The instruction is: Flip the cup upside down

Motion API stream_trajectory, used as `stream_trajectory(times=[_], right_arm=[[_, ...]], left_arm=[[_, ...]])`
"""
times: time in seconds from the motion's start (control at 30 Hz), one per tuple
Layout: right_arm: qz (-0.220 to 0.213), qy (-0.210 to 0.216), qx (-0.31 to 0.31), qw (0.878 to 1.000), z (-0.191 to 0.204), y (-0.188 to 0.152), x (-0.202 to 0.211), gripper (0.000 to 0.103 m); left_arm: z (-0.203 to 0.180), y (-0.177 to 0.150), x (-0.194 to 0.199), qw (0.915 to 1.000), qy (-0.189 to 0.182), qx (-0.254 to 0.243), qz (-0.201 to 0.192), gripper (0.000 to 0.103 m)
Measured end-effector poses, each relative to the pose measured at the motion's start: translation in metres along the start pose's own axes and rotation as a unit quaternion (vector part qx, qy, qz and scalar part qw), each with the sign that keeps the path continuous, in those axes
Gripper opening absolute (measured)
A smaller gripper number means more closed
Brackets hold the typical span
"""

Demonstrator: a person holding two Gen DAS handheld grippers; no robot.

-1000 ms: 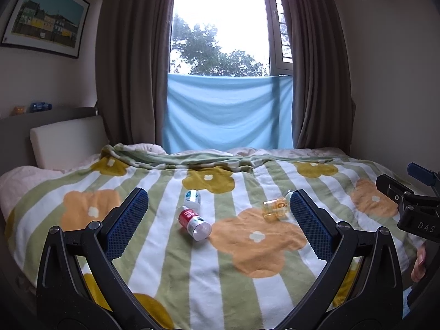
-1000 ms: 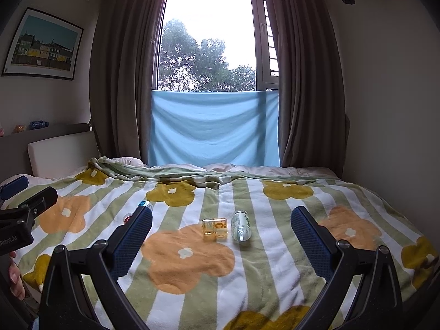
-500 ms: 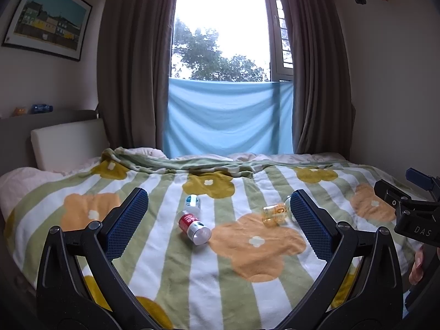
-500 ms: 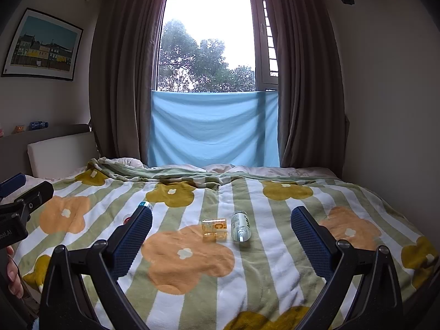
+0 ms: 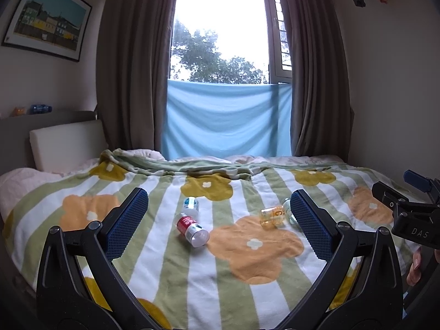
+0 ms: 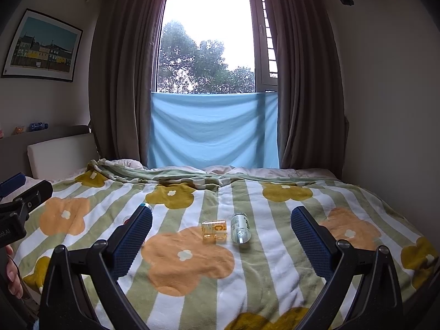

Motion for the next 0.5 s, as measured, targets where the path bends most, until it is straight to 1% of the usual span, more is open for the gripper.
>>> stream_trajectory(times=[0.5], right_arm=[[-0.001, 0.0, -0.001, 1.0, 0.0014, 0.0015, 0.0004, 0.101]], left_arm=[[-0.002, -0.0015, 0.0006, 1.0, -0.002, 0.0, -0.003, 0.103]])
Point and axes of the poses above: each gripper's, at about its wrist camera, not at the fingertips, and x roughly against the way its jaws point, z to its left, y to its top, the point moved 2 cm from there along -x, roughly the way its jaws point, and after that the axes turned 4 degrees about z, right-handed, at the moved point
